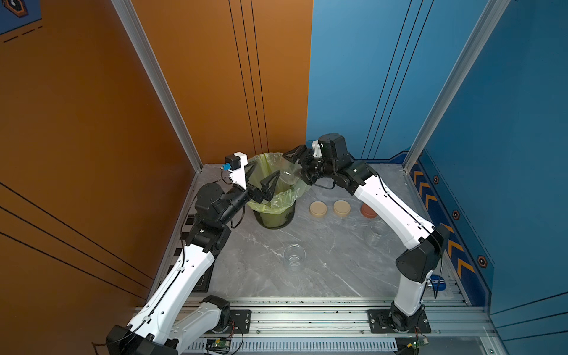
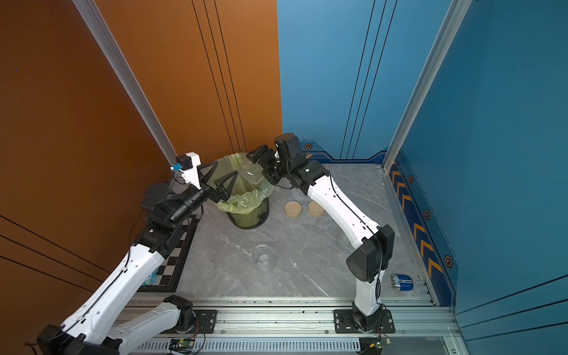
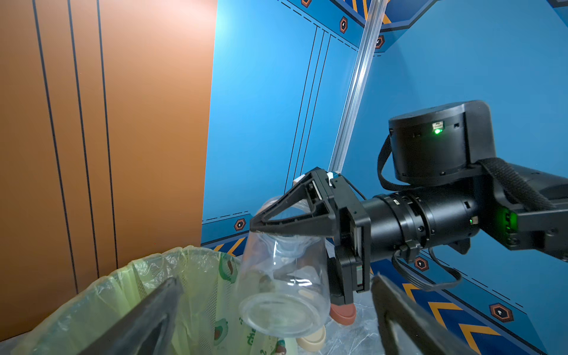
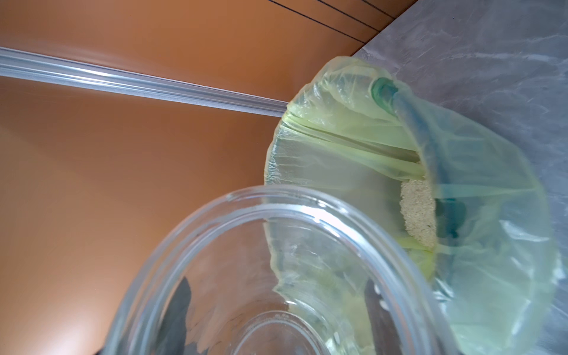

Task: Empty moldy rice from jars
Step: Place the jar at the center of the board.

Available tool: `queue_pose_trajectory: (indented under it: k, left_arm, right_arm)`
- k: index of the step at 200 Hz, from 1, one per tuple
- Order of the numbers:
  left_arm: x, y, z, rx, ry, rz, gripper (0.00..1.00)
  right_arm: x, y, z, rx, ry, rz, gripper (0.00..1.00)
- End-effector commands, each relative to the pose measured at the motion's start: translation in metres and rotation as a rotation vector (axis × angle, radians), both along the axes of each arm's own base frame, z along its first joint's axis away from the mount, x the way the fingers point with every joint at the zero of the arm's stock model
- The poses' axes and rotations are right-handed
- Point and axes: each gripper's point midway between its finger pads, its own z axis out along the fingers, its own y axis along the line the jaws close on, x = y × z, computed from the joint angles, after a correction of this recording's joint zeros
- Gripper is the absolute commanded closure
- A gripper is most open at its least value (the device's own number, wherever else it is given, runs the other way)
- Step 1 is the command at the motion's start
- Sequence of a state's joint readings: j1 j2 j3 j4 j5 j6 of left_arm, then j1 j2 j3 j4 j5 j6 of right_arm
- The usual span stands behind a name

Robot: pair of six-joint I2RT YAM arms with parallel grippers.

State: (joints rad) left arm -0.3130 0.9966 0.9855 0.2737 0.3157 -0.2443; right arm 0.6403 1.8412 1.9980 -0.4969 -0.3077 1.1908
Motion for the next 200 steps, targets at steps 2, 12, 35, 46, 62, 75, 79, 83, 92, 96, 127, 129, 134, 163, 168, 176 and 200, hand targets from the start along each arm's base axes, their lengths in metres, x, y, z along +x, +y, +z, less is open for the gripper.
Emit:
queue_pose_trajectory:
  k: [2,12,35,46,62,75,79,83,92,96,127,129,134,163,168,176,200]
  left_arm:
    - [-0.005,0.008,-0.005,0.013,0.028,0.026,0.02]
    - [-0.006,0.01,-0.009,0.025,0.043,0.033,0.02]
    - [-0.01,0.012,-0.014,0.041,0.062,0.04,0.02]
    - [-0.011,0.013,-0.017,0.047,0.072,0.044,0.02]
    - [-0.013,0.014,-0.02,0.054,0.084,0.044,0.02]
    - [-0.014,0.014,-0.022,0.058,0.093,0.044,0.02]
    - [-0.015,0.015,-0.022,0.06,0.096,0.043,0.02]
    - [-0.015,0.015,-0.023,0.061,0.099,0.043,0.02]
    - [-0.016,0.015,-0.025,0.066,0.106,0.045,0.02]
    - [-0.016,0.015,-0.026,0.067,0.11,0.046,0.02]
    - [-0.02,0.017,-0.03,0.073,0.126,0.046,0.02]
    - [-0.02,0.017,-0.03,0.072,0.128,0.046,0.02]
    - [-0.02,0.017,-0.031,0.071,0.129,0.046,0.02]
    - [-0.022,0.016,-0.035,0.066,0.147,0.042,0.02]
    - [-0.022,0.016,-0.036,0.066,0.152,0.041,0.02]
    - [-0.022,0.016,-0.038,0.067,0.161,0.041,0.02]
    - [-0.023,0.015,-0.05,0.09,0.22,0.038,0.02]
  right_arm:
    - [-0.017,-0.02,0.045,-0.022,-0.187,0.018,1.0]
    - [-0.02,-0.024,0.044,-0.042,-0.205,0.025,1.0]
    - [-0.029,-0.03,0.041,-0.086,-0.249,0.056,1.0]
    - [-0.034,-0.033,0.038,-0.113,-0.275,0.077,1.0]
    - [-0.042,-0.039,0.035,-0.151,-0.309,0.095,1.0]
    - [-0.047,-0.046,0.025,-0.192,-0.32,0.096,1.0]
    - [-0.048,-0.049,0.022,-0.204,-0.323,0.095,1.0]
    - [-0.049,-0.051,0.021,-0.212,-0.33,0.094,1.0]
    - [-0.052,-0.055,0.018,-0.232,-0.339,0.094,1.0]
    - [-0.053,-0.057,0.016,-0.242,-0.341,0.094,1.0]
    - [-0.061,-0.074,-0.002,-0.309,-0.356,0.069,1.0]
    - [-0.061,-0.075,-0.003,-0.314,-0.356,0.067,1.0]
    - [-0.062,-0.078,-0.006,-0.322,-0.358,0.062,1.0]
    - [-0.069,-0.091,-0.025,-0.377,-0.375,0.034,1.0]
    - [-0.07,-0.094,-0.027,-0.386,-0.382,0.027,1.0]
    - [-0.071,-0.098,-0.033,-0.409,-0.386,0.015,1.0]
    - [-0.075,-0.11,-0.053,-0.484,-0.399,-0.007,1.0]
